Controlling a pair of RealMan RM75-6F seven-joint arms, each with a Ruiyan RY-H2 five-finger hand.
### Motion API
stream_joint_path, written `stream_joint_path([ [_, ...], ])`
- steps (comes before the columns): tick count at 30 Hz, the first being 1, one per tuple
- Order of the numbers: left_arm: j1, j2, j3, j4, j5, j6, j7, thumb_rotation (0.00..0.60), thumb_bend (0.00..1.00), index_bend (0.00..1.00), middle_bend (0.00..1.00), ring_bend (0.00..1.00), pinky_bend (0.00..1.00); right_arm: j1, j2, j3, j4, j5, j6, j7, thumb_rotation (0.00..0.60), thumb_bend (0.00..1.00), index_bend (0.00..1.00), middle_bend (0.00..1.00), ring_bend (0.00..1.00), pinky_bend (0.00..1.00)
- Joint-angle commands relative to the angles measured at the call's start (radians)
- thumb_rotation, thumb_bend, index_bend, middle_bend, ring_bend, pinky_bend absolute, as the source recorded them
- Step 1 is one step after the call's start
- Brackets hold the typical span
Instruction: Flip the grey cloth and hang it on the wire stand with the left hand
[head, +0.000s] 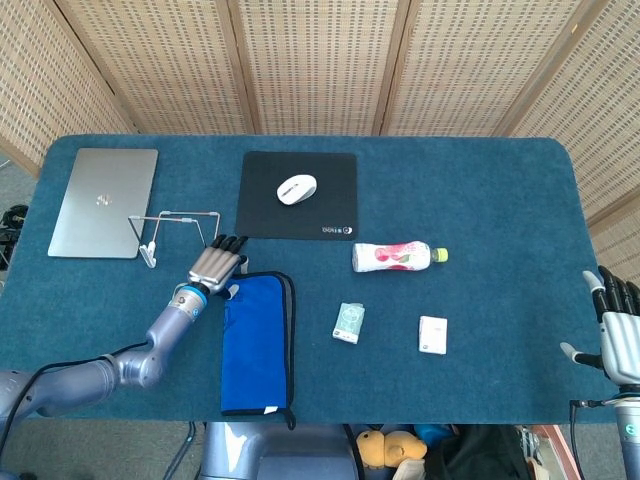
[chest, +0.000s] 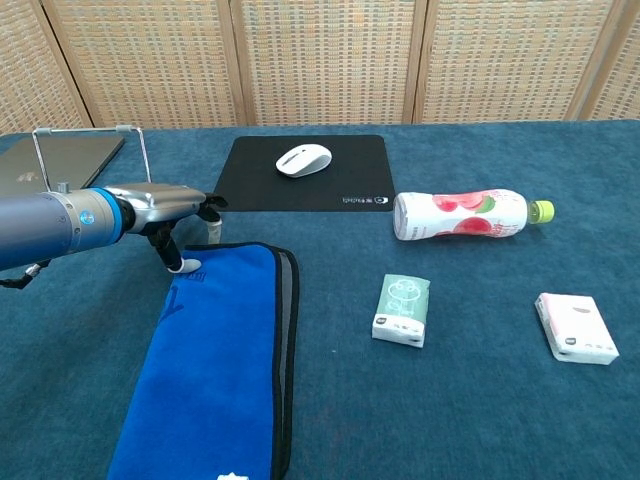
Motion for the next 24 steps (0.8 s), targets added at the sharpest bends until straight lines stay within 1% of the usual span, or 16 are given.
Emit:
stream_joint_path([
  [1,0.000,0.000,-0.002,0.000,0.004,0.004,-0.001,0.600,0.40,0.67,0.00,0.00,0.00,0.000,0.000,0.000,0.000,0.000,0.000,0.001,0.600,0.00,0.00,0.00,0.00,0.00],
  [6,-0.001,0.005,-0.003,-0.007,0.009,0.004,0.002,0.600,0.40,0.70,0.00,0.00,0.00,0.000,0.000,-0.001,-0.001,-0.001,0.001,-0.001,0.600,0.00,0.00,0.00,0.00,0.00],
  [24,-0.024,0.010,0.015,-0.017,-0.013,0.014,0.080,0.600,0.41,0.70,0.00,0.00,0.00,-0.001,0.001,0.000,-0.002,0.001,0.002,-0.001,0.600,0.00,0.00,0.00,0.00,0.00],
])
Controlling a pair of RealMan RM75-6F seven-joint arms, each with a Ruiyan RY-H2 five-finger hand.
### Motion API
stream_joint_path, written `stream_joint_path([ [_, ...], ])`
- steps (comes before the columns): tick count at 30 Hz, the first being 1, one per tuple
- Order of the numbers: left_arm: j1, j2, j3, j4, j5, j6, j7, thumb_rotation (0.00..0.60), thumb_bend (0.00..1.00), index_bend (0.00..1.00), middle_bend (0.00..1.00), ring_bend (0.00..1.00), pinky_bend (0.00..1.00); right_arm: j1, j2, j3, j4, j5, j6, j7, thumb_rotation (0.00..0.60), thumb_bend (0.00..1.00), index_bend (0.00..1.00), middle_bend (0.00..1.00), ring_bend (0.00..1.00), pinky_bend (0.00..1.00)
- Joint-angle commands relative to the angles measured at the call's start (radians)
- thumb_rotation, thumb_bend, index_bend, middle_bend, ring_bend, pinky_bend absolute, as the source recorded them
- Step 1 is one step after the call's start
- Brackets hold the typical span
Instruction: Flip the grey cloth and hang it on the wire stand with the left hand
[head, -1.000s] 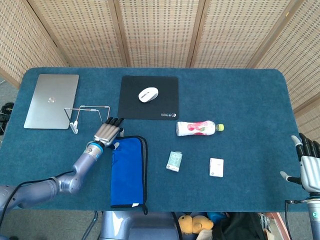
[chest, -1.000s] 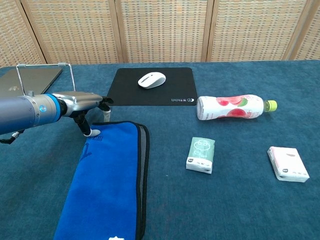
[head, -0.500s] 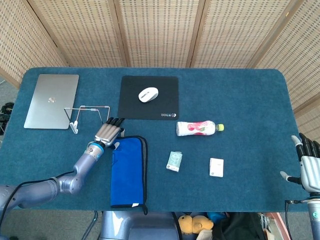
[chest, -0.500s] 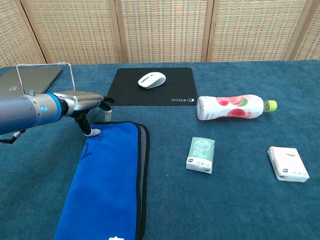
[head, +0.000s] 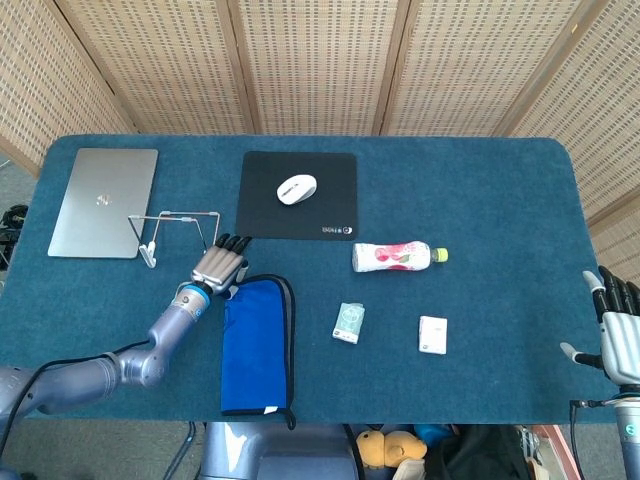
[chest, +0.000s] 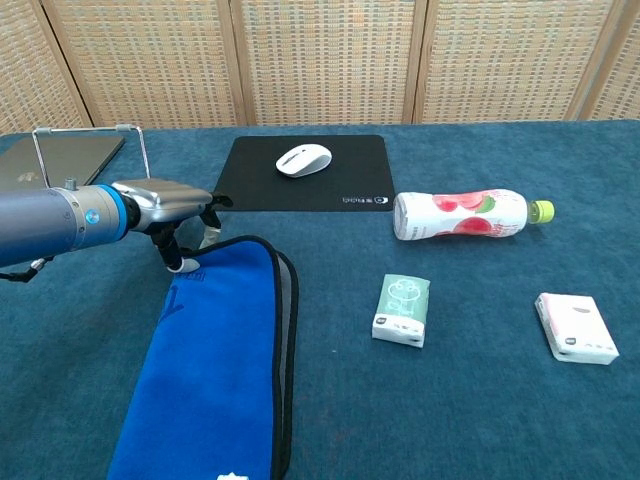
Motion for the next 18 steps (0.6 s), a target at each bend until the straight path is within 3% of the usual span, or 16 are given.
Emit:
stream_joint_path([
  [1,0.000,0.000,0.001,-0.004,-0.002,0.004,0.003,0.600,0.41,0.70,0.00,0.00,0.00,0.000,0.000,-0.001,-0.001,-0.001,0.000,0.000,0.600,0.00,0.00,0.00,0.00,0.00],
  [6,0.004,0.004,-0.003,-0.014,0.011,0.008,-0.009,0.600,0.47,0.72,0.00,0.00,0.00,0.000,0.002,-0.001,-0.002,-0.002,0.000,0.003,0.600,0.00,0.00,0.00,0.00,0.00],
  [11,0.008,0.008,-0.008,-0.021,0.035,0.016,-0.028,0.600,0.54,0.81,0.00,0.00,0.00,-0.001,0.002,-0.001,-0.002,-0.003,0.001,0.005,0.600,0.00,0.00,0.00,0.00,0.00],
  [18,0.014,0.036,-0.022,-0.066,0.075,0.046,-0.045,0.600,0.55,0.87,0.00,0.00,0.00,-0.003,0.006,0.000,-0.005,-0.005,0.005,0.012,0.600,0.00,0.00,0.00,0.00,0.00],
])
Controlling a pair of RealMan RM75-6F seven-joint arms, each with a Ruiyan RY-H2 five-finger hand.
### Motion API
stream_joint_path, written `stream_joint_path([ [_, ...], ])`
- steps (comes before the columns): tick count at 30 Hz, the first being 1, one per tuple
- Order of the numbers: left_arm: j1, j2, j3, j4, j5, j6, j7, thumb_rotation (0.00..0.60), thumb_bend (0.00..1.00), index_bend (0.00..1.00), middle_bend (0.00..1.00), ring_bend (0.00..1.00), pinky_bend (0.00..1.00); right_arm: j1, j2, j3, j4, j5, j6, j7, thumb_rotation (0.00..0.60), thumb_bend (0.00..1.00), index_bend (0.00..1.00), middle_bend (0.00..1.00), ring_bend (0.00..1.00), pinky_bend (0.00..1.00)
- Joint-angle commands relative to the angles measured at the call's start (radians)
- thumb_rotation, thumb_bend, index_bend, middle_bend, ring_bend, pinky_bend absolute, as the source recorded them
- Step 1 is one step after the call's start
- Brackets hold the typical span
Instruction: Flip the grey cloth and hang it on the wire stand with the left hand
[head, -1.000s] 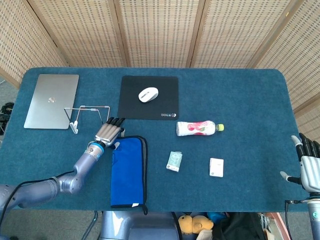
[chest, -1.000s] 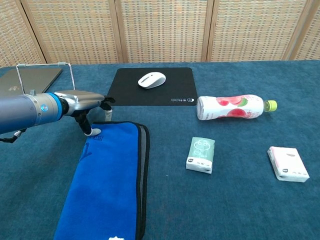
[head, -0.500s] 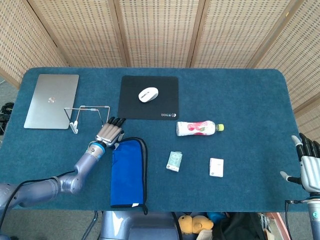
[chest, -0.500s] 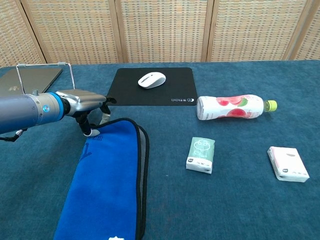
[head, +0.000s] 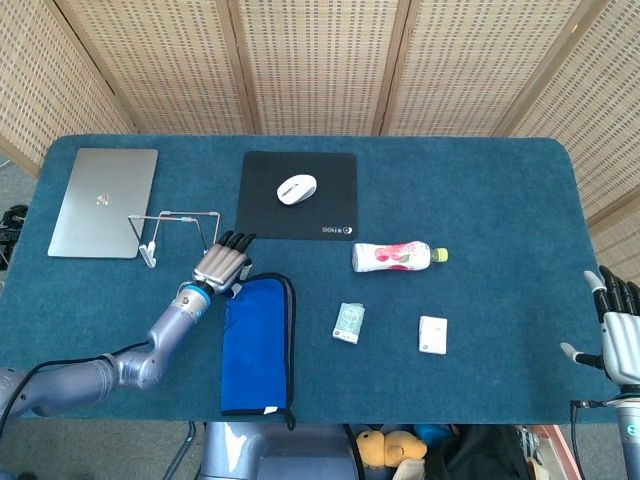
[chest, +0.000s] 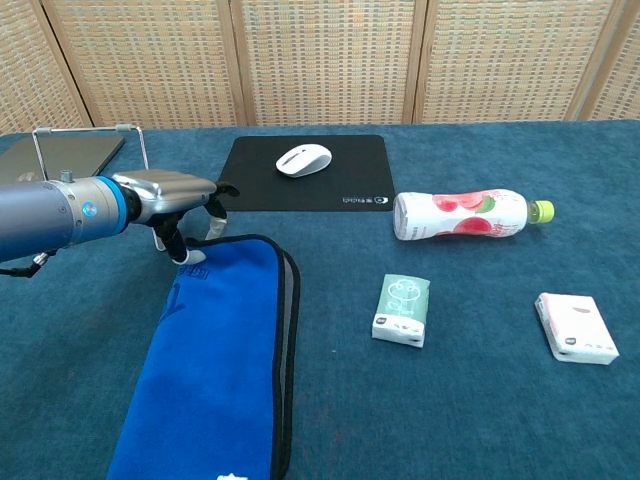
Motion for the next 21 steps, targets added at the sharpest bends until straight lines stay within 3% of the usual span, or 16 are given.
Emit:
stream_joint_path([
  [1,0.003,0.016,-0.007,-0.024,0.016,0.015,-0.006,0.600,0.55,0.87,0.00,0.00,0.00,-0.001,0.001,0.000,-0.001,-0.001,0.001,0.003,0.600,0.00,0.00,0.00,0.00,0.00],
  [9,-0.004,0.090,-0.046,-0.120,0.046,0.081,0.012,0.600,0.55,0.88,0.00,0.00,0.00,-0.004,0.008,0.001,-0.004,-0.004,0.005,0.017,0.600,0.00,0.00,0.00,0.00,0.00],
  [19,-0.025,0.199,-0.109,-0.258,0.002,0.137,0.058,0.600,0.55,0.88,0.00,0.00,0.00,-0.005,0.015,0.004,-0.005,-0.003,0.004,0.034,0.600,0.00,0.00,0.00,0.00,0.00],
  [21,-0.033,0.230,-0.141,-0.290,-0.020,0.154,0.059,0.600,0.55,0.88,0.00,0.00,0.00,-0.005,0.016,0.004,-0.005,-0.005,0.003,0.038,0.600,0.00,0.00,0.00,0.00,0.00],
])
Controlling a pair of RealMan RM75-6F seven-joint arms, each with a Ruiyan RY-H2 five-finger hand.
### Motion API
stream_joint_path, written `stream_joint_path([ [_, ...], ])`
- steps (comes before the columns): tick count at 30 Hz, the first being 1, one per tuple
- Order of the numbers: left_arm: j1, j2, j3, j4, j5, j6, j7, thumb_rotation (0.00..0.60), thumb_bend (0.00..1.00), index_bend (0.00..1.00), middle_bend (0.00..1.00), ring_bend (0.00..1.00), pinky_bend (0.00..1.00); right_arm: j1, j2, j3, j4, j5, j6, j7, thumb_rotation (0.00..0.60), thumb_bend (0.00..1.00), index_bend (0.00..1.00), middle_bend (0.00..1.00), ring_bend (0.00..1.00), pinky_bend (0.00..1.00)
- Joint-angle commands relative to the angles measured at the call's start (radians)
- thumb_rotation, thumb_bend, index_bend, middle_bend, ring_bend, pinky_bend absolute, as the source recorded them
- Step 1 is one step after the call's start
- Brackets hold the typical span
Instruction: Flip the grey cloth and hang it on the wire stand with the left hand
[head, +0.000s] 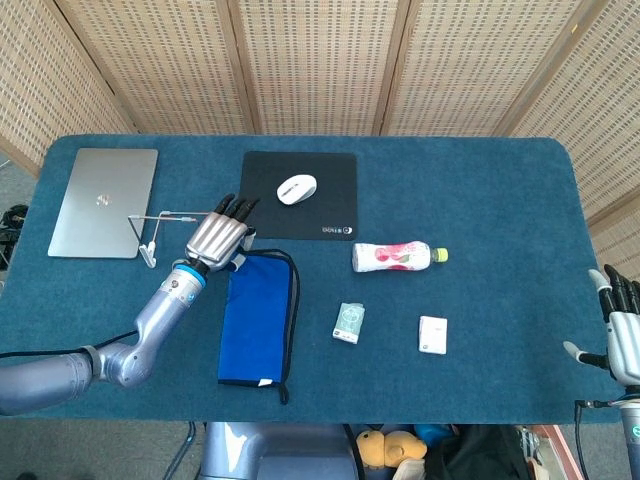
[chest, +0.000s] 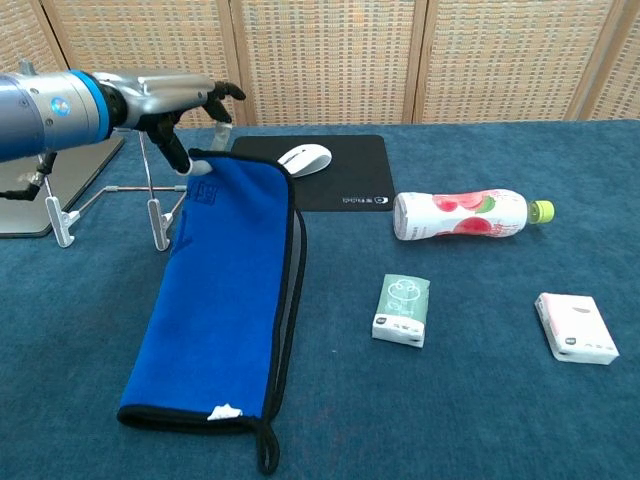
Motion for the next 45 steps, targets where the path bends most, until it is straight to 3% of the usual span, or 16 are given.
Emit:
stream_joint_path([
  [1,-0.015,0.045,-0.042,-0.048,-0.038,0.022,0.011,0.600,0.55,0.88,0.00,0.00,0.00,0.000,0.002,0.000,0.000,-0.001,-0.001,0.004,0.600,0.00,0.00,0.00,0.00,0.00],
  [23,-0.040,0.219,-0.123,-0.076,-0.141,0.052,-0.011,0.600,0.54,0.88,0.00,0.00,0.00,0.002,0.001,0.002,0.002,0.005,-0.006,0.005,0.600,0.00,0.00,0.00,0.00,0.00],
  [29,-0.017,0.266,-0.143,-0.031,-0.126,0.039,-0.091,0.600,0.55,0.88,0.00,0.00,0.00,0.003,-0.002,0.000,0.001,0.003,-0.007,-0.003,0.600,0.00,0.00,0.00,0.00,0.00],
  [35,0.011,0.279,-0.163,0.055,-0.032,0.039,-0.217,0.600,0.54,0.88,0.00,0.00,0.00,0.006,-0.006,-0.002,-0.001,0.003,-0.009,-0.015,0.600,0.00,0.00,0.00,0.00,0.00],
  [45,0.015,0.293,-0.161,0.155,0.030,0.002,-0.284,0.600,0.53,0.88,0.00,0.00,0.00,0.009,-0.012,-0.001,0.000,0.010,-0.013,-0.030,0.600,0.00,0.00,0.00,0.00,0.00],
])
